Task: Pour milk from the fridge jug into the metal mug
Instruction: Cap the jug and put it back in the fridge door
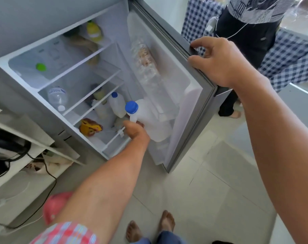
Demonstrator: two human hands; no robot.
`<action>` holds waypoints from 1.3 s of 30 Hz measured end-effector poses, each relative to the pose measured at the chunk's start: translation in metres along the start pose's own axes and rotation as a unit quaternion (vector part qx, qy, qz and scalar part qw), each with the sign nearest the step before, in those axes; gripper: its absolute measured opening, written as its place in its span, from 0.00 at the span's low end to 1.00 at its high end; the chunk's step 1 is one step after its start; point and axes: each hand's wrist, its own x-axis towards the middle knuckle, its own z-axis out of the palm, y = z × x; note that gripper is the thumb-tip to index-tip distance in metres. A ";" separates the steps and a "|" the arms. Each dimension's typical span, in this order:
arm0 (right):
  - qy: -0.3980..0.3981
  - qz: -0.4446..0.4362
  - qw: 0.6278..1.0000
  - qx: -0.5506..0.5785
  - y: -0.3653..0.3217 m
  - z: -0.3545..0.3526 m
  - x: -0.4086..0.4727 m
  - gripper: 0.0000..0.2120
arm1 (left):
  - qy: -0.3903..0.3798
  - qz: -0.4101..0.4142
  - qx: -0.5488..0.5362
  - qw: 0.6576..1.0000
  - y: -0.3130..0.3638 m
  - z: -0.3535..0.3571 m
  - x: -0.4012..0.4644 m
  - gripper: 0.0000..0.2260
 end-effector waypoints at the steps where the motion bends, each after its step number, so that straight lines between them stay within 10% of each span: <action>1: 0.000 0.000 1.000 -0.001 0.000 -0.001 0.000 0.21 | -0.009 0.000 0.017 1.000 -0.004 0.002 0.000 0.19; 11: -0.004 -0.008 1.000 0.005 0.003 0.000 0.003 0.22 | -0.083 0.042 0.193 0.977 -0.028 -0.001 -0.002 0.16; 24: -0.005 -0.011 1.000 -0.008 -0.001 0.003 0.000 0.23 | -0.223 0.196 0.503 0.812 -0.014 -0.010 -0.012 0.15; 35: -0.030 -0.006 0.999 0.017 -0.028 0.013 -0.011 0.09 | -0.233 0.279 0.369 0.855 0.057 -0.016 -0.046 0.14; 39: -0.067 0.023 0.997 0.041 -0.058 0.030 -0.020 0.21 | -0.213 0.335 0.363 0.843 0.091 -0.026 -0.059 0.11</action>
